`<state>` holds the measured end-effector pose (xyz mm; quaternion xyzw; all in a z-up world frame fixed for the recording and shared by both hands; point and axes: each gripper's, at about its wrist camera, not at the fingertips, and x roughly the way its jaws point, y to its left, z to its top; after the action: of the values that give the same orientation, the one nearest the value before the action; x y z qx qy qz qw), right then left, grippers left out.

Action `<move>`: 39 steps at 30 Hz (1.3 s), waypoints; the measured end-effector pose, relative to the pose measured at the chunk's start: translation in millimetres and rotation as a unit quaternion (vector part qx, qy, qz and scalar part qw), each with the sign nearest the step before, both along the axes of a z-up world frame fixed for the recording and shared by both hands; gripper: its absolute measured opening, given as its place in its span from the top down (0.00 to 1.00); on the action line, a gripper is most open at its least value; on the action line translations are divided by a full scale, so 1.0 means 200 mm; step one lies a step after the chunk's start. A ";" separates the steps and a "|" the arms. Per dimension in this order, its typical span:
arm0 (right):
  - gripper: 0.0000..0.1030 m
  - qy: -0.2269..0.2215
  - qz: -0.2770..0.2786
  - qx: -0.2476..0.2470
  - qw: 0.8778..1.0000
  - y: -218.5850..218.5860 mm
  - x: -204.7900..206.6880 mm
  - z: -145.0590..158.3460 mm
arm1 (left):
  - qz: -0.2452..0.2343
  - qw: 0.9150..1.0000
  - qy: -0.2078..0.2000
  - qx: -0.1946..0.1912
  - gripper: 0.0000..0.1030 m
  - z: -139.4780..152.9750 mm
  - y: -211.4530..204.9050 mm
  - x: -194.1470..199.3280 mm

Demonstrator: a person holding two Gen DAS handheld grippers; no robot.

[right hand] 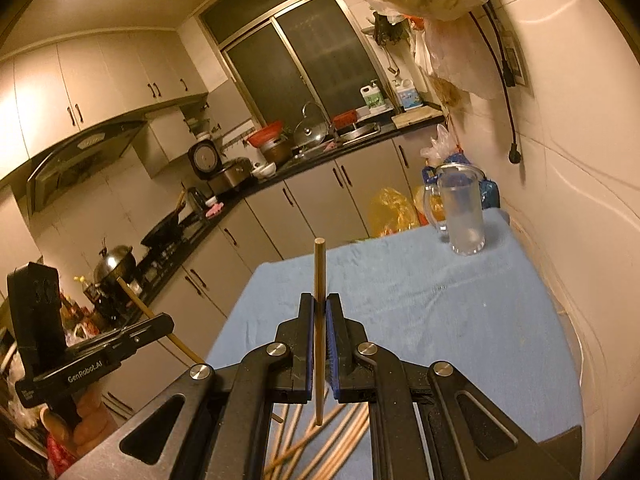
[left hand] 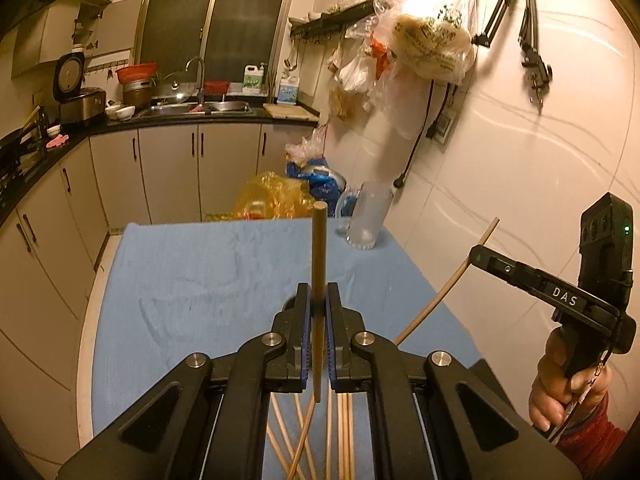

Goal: Organize utensils
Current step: 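Lower the chopstick into the grey holder and open the left gripper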

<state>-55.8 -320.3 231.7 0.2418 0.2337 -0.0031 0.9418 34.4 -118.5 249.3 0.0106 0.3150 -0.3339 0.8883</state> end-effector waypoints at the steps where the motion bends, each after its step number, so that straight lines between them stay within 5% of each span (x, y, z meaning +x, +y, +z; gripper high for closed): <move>1: 0.94 -0.002 -0.001 0.001 1.000 -0.01 0.02 0.02 | 0.001 1.000 -0.003 -0.003 0.94 0.02 -0.01 0.01; 12: 0.94 -0.011 -0.021 0.010 1.000 -0.12 0.26 0.13 | 0.017 0.999 0.012 -0.040 0.94 0.09 -0.10 0.30; 26: 0.94 0.093 0.006 0.024 0.995 -0.11 0.61 -0.28 | 0.004 0.995 0.098 -0.006 0.94 -0.35 -0.26 0.57; 35: 0.93 0.120 0.004 0.025 0.992 -0.12 0.70 -0.44 | 0.005 0.993 0.115 0.000 0.93 -0.47 -0.26 0.62; 39: 0.80 0.119 0.004 0.032 0.992 -0.13 0.70 -0.44 | 0.008 0.994 0.105 -0.004 0.77 -0.45 -0.24 0.61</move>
<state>83.7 -346.0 142.8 0.2684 0.3452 -0.0204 0.8991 156.2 -166.5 158.7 -0.0305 0.4056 -0.3274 0.8528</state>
